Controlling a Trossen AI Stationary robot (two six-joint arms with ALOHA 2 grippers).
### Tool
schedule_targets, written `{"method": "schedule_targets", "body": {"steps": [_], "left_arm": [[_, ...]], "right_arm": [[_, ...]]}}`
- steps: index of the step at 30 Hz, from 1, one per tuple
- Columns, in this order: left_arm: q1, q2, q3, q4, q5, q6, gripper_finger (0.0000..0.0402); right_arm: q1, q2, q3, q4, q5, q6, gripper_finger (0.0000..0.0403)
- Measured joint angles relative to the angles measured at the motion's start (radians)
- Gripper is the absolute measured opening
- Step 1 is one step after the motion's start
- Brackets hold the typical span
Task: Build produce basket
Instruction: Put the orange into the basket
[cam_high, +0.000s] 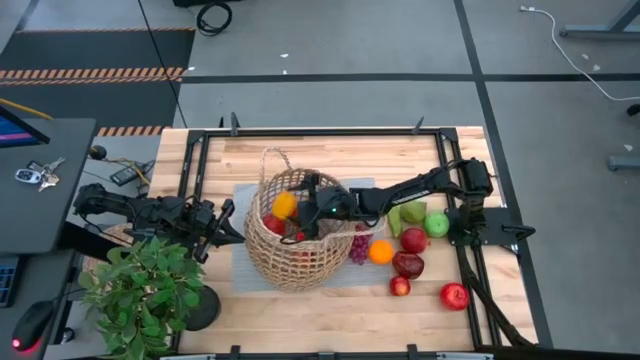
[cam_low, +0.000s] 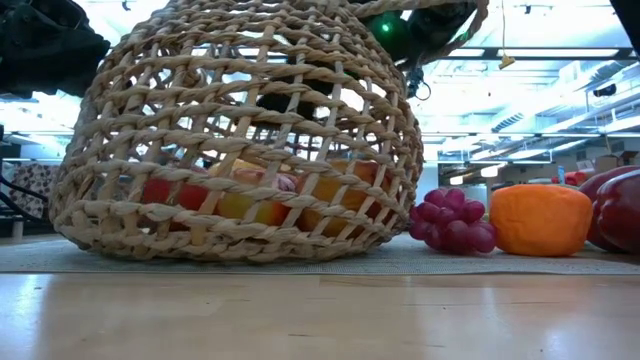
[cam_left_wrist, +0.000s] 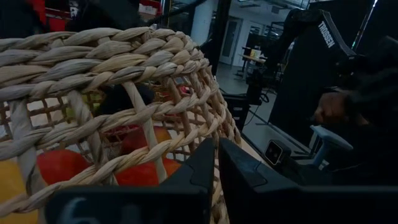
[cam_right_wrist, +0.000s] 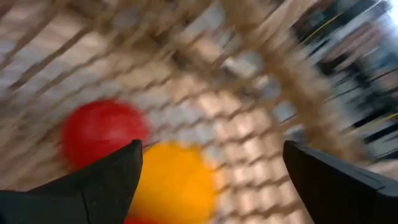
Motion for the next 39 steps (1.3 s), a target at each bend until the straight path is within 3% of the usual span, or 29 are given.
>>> {"method": "schedule_targets", "body": {"steps": [8, 15, 17, 19, 26, 30, 34, 39], "left_arm": [[0.0, 0.0, 0.0, 0.0, 0.0, 0.001, 0.0034], [0.0, 0.0, 0.0, 0.0, 0.0, 0.001, 0.0028], [0.0, 0.0, 0.0, 0.0, 0.0, 0.0, 0.0031], [0.0, 0.0, 0.0, 0.0, 0.0, 0.0, 0.0034], [0.0, 0.0, 0.0, 0.0, 0.0, 0.0, 0.0031], [0.0, 0.0, 0.0, 0.0, 0.0, 0.0, 0.0028], [0.0, 0.0, 0.0, 0.0, 0.0, 0.0, 0.0033], [0.0, 0.0, 0.0, 0.0, 0.0, 0.0, 0.0035]], "right_arm": [[0.039, -0.014, 0.0, 0.417, 0.217, -0.462, 0.0391], [0.074, -0.016, 0.0, 1.016, 0.666, -1.028, 0.0381], [0.073, -0.049, -0.016, 1.096, 0.756, -1.015, 0.0377], [0.07, -0.099, -0.041, 1.095, 0.777, -0.968, 0.0374], [0.029, -0.275, -0.102, 0.903, 0.752, -0.859, 0.0373], [-0.022, -0.349, -0.103, 0.702, 0.737, -0.705, 0.0371], [-0.063, -0.443, -0.103, 0.306, 0.696, -0.374, 0.0357], [-0.11, -0.542, -0.103, -0.209, 0.416, 0.094, 0.0337]]}}
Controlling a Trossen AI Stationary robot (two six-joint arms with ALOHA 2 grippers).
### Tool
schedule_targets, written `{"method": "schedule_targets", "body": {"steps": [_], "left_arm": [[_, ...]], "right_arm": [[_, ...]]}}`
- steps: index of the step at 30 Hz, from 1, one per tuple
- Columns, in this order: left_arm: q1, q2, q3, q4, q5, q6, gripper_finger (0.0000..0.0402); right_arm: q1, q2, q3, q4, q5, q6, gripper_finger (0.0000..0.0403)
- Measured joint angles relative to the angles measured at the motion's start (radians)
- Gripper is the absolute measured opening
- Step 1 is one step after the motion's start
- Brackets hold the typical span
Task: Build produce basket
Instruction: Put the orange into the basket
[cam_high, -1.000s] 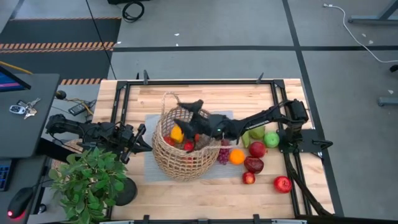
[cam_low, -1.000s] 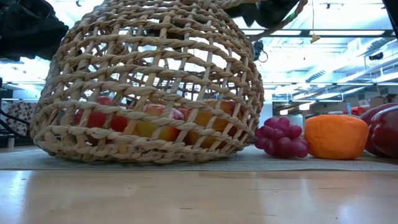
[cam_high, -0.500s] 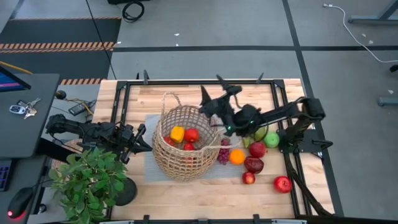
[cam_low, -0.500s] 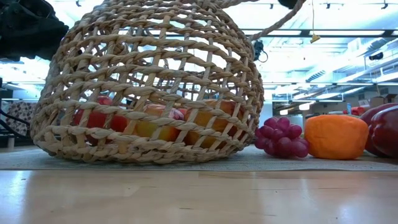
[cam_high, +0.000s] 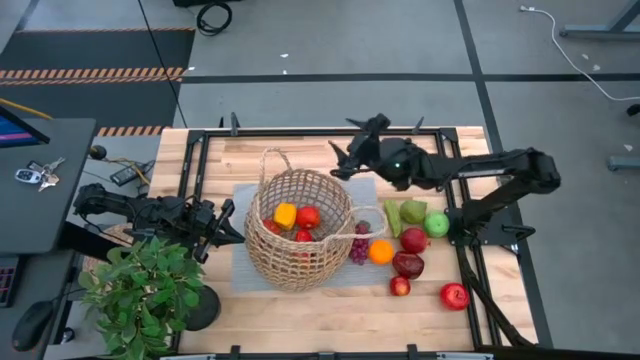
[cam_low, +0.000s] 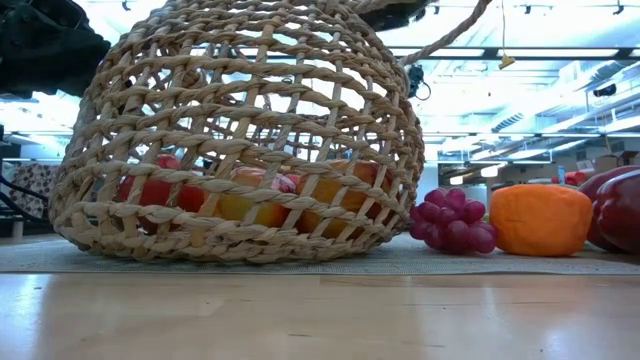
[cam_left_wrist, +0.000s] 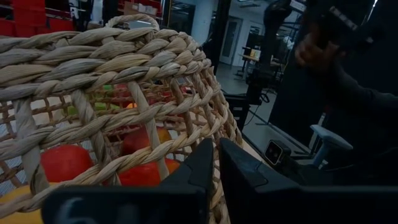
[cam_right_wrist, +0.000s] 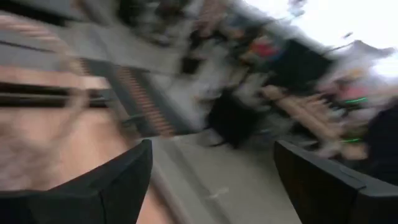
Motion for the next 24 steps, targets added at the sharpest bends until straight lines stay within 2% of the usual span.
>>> {"method": "schedule_targets", "body": {"steps": [2, 7, 15, 20, 24], "left_arm": [[0.0, 0.0, 0.0, 0.0, 0.0, 0.0, 0.0032], [0.0, 0.0, 0.0, 0.0, 0.0, 0.0, 0.0028], [0.0, 0.0, 0.0, 0.0, 0.0, 0.0, 0.0035], [0.0, 0.0, 0.0, 0.0, 0.0, 0.0, 0.0029], [0.0, 0.0, 0.0, 0.0, 0.0, 0.0, 0.0029]], "right_arm": [[-0.013, -0.031, 0.0, -0.114, -0.063, 0.088, 0.0331], [-0.024, -0.095, 0.0, -0.323, -0.022, 0.275, 0.0321], [-0.099, -0.155, 0.0, -0.803, -0.181, 0.767, 0.032], [-0.103, -0.155, 0.0, -1.046, -0.202, 0.939, 0.032], [-0.075, -0.157, -0.019, -1.153, -0.256, 1.034, 0.032]]}}
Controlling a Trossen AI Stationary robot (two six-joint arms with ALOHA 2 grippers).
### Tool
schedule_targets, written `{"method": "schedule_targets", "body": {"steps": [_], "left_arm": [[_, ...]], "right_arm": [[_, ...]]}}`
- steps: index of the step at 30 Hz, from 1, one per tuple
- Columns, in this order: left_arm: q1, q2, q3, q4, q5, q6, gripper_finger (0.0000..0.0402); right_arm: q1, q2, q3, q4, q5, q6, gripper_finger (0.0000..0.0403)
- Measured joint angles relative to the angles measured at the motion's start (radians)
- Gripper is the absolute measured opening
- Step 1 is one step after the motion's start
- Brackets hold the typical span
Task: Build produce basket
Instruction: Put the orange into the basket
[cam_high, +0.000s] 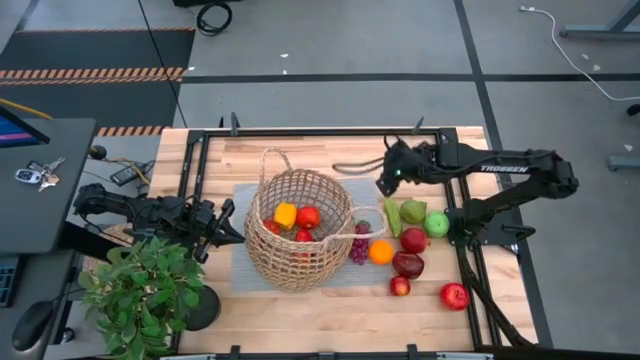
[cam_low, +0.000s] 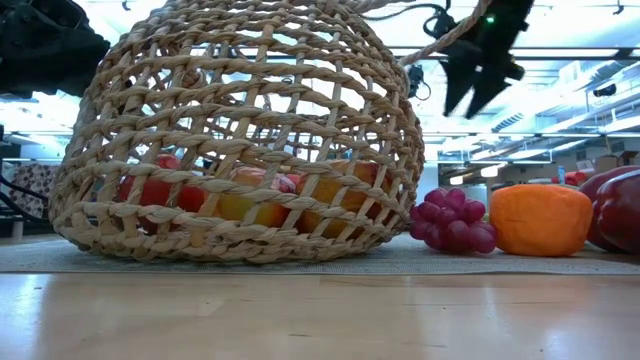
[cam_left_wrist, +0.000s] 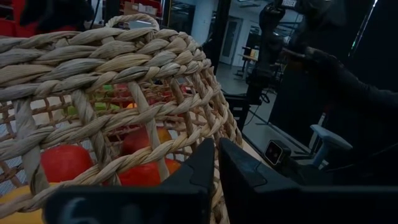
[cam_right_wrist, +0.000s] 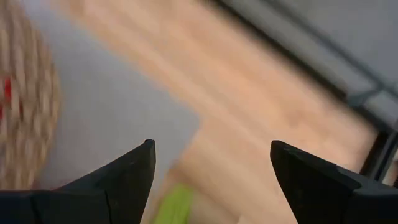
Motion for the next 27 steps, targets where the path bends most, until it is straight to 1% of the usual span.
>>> {"method": "schedule_targets", "body": {"steps": [2, 6, 9, 11, 13, 15, 22, 24, 27], "left_arm": [[0.0, 0.0, 0.0, 0.0, 0.0, 0.0, 0.0032], [0.0, 0.0, 0.0, 0.0, 0.0, 0.0, 0.0036], [0.0, 0.0, 0.0, 0.0, 0.0, 0.0, 0.0033], [0.0, 0.0, 0.0, 0.0, 0.0, 0.0, 0.003], [0.0, 0.0, 0.0, 0.0, 0.0, 0.0, 0.0028], [0.0, 0.0, 0.0, 0.0, 0.0, 0.0, 0.0028], [0.0, 0.0, 0.0, 0.0, 0.0, 0.0, 0.0036], [0.0, 0.0, 0.0, 0.0, 0.0, 0.0, 0.0034], [0.0, 0.0, 0.0, 0.0, 0.0, 0.0, 0.003]], "right_arm": [[0.022, 0.001, -0.02, -0.048, -0.059, 0.043, 0.032], [0.089, 0.001, -0.091, -0.067, -0.144, 0.126, 0.032], [0.141, 0.001, -0.155, -0.067, -0.193, 0.217, 0.032], [0.177, 0.001, -0.197, -0.073, -0.204, 0.283, 0.032], [0.219, 0.001, -0.237, -0.068, -0.191, 0.324, 0.0322], [0.26, 0.001, -0.274, -0.068, -0.153, 0.351, 0.0327], [0.357, 0.001, -0.353, -0.048, 0.033, 0.416, 0.0366], [0.367, 0.001, -0.383, -0.036, 0.046, 0.457, 0.0377], [0.368, 0.001, -0.423, -0.017, 0.028, 0.466, 0.0388]]}}
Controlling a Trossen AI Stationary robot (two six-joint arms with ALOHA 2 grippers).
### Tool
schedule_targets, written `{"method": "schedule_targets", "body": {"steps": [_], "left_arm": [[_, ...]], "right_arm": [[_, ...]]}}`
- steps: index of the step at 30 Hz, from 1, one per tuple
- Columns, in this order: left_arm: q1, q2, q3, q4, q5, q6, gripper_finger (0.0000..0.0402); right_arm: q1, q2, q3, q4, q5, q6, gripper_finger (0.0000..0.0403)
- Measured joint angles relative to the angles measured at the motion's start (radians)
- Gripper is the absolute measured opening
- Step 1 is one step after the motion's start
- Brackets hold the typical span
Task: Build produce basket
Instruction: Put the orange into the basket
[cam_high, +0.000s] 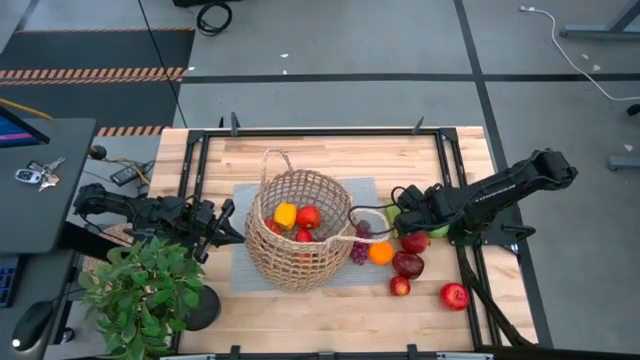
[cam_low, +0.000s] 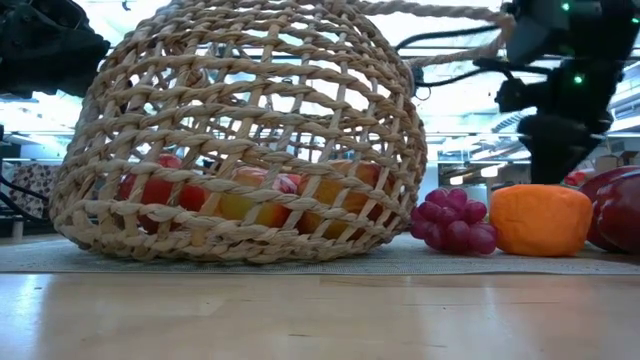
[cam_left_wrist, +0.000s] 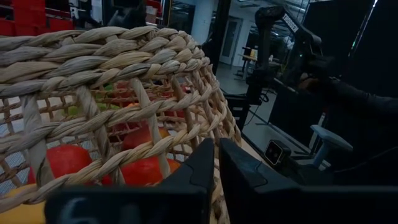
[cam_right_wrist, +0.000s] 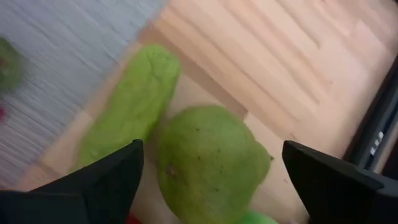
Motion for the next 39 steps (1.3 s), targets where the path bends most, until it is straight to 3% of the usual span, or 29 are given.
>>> {"method": "schedule_targets", "body": {"steps": [7, 9, 11, 20, 24, 28, 33, 39], "left_arm": [[0.0, 0.0, 0.0, 0.0, 0.0, 0.0, 0.0033], [0.0, 0.0, 0.0, 0.0, 0.0, 0.0, 0.0035], [0.0, 0.0, 0.0, 0.0, 0.0, 0.0, 0.0036], [0.0, 0.0, 0.0, 0.0, 0.0, 0.0, 0.0029], [0.0, 0.0, 0.0, 0.0, 0.0, 0.0, 0.0035], [0.0, 0.0, 0.0, 0.0, 0.0, 0.0, 0.0034], [0.0, 0.0, 0.0, 0.0, 0.0, 0.0, 0.0028], [0.0, 0.0, 0.0, 0.0, 0.0, 0.0, 0.0034]], "right_arm": [[0.042, -0.058, 0.057, 0.037, 0.062, -0.047, 0.0387], [0.073, -0.095, 0.064, 0.029, 0.129, -0.038, 0.0384], [0.117, -0.135, 0.062, 0.019, 0.192, -0.003, 0.0381], [0.334, -0.186, 0.042, -0.039, 0.203, 0.243, 0.0379], [0.449, -0.151, 0.042, 0.017, 0.32, 0.31, 0.0379], [0.496, -0.091, 0.042, 0.167, 0.321, 0.303, 0.0379], [0.499, 0.031, 0.042, 0.452, 0.268, 0.131, 0.0375], [0.522, 0.202, 0.043, 0.639, 0.263, 0.072, 0.0361]]}}
